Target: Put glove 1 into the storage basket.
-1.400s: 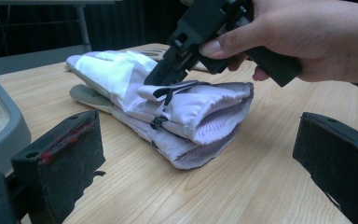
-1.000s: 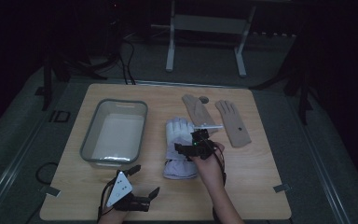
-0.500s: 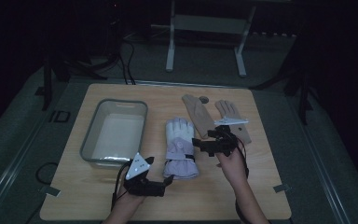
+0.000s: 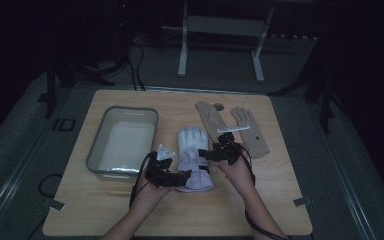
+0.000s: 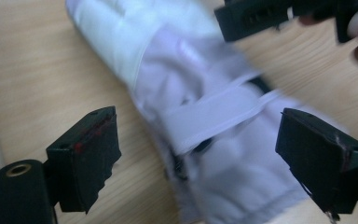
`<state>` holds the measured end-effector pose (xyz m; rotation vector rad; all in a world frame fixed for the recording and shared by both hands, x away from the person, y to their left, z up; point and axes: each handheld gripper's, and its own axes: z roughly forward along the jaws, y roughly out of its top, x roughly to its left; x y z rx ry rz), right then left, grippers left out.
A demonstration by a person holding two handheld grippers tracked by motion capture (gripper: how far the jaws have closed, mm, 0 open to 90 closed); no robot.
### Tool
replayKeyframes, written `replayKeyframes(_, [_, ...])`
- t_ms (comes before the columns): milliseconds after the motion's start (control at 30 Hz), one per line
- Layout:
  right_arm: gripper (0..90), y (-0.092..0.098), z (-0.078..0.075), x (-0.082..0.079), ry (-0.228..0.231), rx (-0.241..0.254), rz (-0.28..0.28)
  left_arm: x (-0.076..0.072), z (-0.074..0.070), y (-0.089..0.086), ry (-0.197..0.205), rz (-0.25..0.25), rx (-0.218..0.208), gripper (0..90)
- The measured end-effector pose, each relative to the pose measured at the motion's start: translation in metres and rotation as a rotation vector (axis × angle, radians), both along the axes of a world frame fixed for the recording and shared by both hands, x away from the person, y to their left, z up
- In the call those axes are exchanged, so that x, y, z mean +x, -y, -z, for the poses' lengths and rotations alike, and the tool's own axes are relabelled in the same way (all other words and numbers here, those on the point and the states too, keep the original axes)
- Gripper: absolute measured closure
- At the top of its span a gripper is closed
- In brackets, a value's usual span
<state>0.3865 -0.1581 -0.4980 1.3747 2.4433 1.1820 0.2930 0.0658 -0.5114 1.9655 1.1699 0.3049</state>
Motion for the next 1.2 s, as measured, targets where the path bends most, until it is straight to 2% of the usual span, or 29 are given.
replayKeyframes(133, [29.6, -0.002, 0.022, 0.007, -0.061, -0.05, 0.015, 0.004, 0.019, 0.003, -0.062, -0.009, -0.009, 15.1])
replayKeyframes(233, [27.3, 0.0, 0.035, 0.008, -0.082, -0.099, 0.01, 0.009, 0.03, 0.001, -0.121, -0.004, -0.048, 15.1])
replayKeyframes(267, [27.3, 0.0, 0.038, 0.008, -0.093, -0.103, 0.005, 0.01, 0.034, 0.001, -0.129, 0.004, -0.055, 15.1])
replayKeyframes(467, [41.8, 0.003, 0.046, 0.011, -0.126, -0.042, -0.038, 0.02, 0.046, -0.001, -0.183, 0.023, -0.091, 15.9])
replayKeyframes(533, [46.6, 0.003, 0.046, 0.01, -0.13, -0.035, -0.053, 0.022, 0.05, -0.003, -0.21, 0.042, -0.122, 19.4])
replayKeyframes(667, [54.2, 0.003, 0.048, 0.01, -0.14, -0.022, -0.066, 0.023, 0.052, -0.004, -0.223, 0.094, -0.152, 34.9])
replayKeyframes(833, [61.0, 0.001, 0.048, 0.009, -0.153, -0.013, -0.053, 0.024, 0.052, -0.004, -0.225, 0.11, -0.141, 43.3])
replayKeyframes(933, [69.0, 0.0, 0.047, 0.01, -0.164, -0.013, -0.05, 0.024, 0.053, -0.006, -0.223, 0.107, -0.161, 51.0])
replayKeyframes(1000, [73.4, 0.0, 0.046, 0.008, -0.156, -0.013, -0.04, 0.024, 0.051, -0.007, -0.215, 0.107, -0.159, 57.7])
replayKeyframes(1100, [77.8, -0.001, 0.044, 0.005, -0.135, -0.02, -0.026, 0.022, 0.047, -0.004, -0.194, 0.112, -0.131, 66.3])
replayKeyframes(1200, [79.3, -0.002, 0.042, 0.004, -0.124, -0.021, -0.012, 0.022, 0.046, -0.005, -0.197, 0.111, -0.137, 69.7])
